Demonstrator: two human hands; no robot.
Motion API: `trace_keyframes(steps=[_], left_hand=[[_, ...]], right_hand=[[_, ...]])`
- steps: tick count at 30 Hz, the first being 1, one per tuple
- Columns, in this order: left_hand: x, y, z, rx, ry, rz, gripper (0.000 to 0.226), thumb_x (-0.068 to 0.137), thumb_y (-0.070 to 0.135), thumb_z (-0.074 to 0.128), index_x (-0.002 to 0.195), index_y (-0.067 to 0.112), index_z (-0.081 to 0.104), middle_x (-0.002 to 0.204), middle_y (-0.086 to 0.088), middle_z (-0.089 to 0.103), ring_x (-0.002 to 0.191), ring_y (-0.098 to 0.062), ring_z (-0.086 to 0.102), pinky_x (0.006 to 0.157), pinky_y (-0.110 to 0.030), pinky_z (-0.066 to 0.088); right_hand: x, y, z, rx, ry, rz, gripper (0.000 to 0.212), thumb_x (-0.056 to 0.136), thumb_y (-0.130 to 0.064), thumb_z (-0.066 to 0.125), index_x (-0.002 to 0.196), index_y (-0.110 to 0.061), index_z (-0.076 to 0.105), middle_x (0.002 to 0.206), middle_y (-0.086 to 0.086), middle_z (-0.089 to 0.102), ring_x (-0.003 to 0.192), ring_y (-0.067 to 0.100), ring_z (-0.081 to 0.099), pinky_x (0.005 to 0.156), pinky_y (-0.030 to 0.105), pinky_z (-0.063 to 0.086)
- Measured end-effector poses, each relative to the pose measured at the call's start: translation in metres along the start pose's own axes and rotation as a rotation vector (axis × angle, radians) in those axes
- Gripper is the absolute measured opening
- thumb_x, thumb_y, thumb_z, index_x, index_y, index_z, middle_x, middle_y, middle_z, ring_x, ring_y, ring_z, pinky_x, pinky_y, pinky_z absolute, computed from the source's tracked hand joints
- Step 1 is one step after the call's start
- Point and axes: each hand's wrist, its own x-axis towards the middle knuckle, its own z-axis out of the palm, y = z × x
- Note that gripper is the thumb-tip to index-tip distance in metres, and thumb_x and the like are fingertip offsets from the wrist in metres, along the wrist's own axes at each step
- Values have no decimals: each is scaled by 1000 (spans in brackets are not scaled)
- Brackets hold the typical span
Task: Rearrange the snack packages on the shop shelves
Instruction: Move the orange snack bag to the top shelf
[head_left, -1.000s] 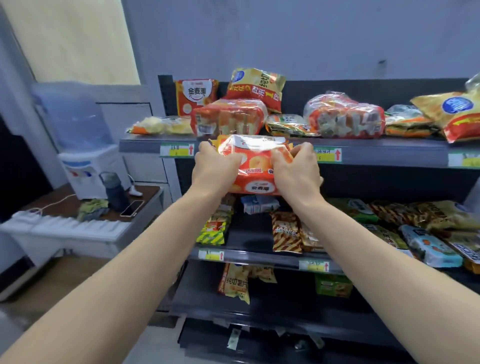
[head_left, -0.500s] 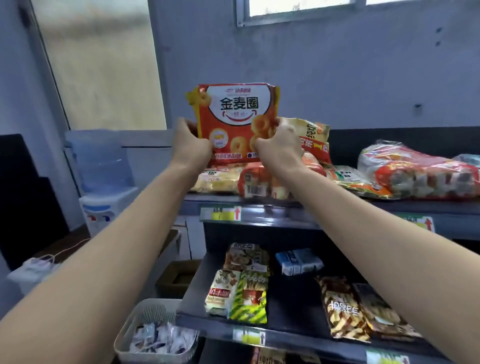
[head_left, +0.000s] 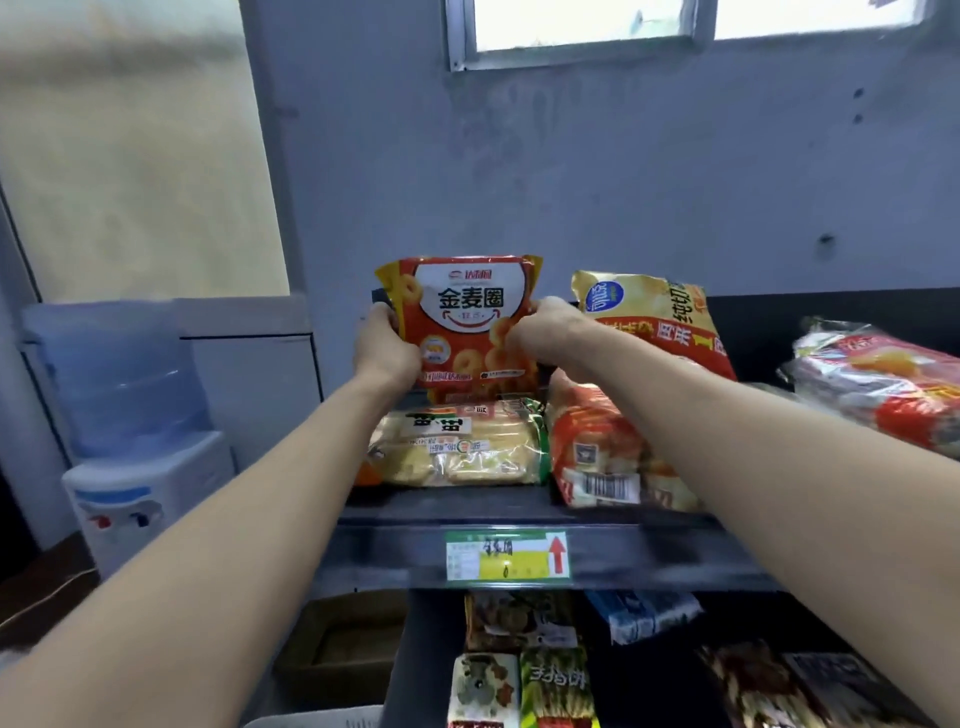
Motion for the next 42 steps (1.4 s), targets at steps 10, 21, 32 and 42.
trace_keyframes(steps=[10, 21, 32, 42], left_hand=[[25, -28, 24, 204, -166, -49, 18, 87, -2, 55, 94, 9, 44, 112, -15, 58, 96, -25, 53, 83, -38, 48], [11, -27, 13, 350, -344, -70, 34, 87, 5, 61, 120, 9, 52, 121, -12, 61, 110, -29, 58, 87, -35, 46], [-13, -11, 15, 404, -104, 16, 28, 90, 4, 52, 66, 16, 43, 74, -1, 52, 78, -23, 52, 71, -33, 46], [-82, 58, 34, 255, -110, 296, 19, 85, 3, 56, 100, 6, 66, 102, -9, 67, 96, -25, 61, 85, -35, 51]], right_hand=[[7, 4, 14, -485, -93, 44, 24, 99, -11, 39, 118, -3, 52, 99, 8, 53, 63, 12, 48, 51, 18, 41], [5, 5, 30, -646, -48, -8, 31, 96, -8, 37, 120, -1, 55, 120, 12, 60, 90, 20, 55, 65, 19, 43], [-15, 12, 23, -491, 18, -108, 24, 93, -6, 46, 114, -2, 56, 115, 11, 62, 95, 22, 61, 66, 20, 50], [-71, 28, -24, -502, 255, -376, 25, 85, -11, 54, 100, -2, 71, 105, 12, 68, 95, 27, 61, 84, 38, 53]])
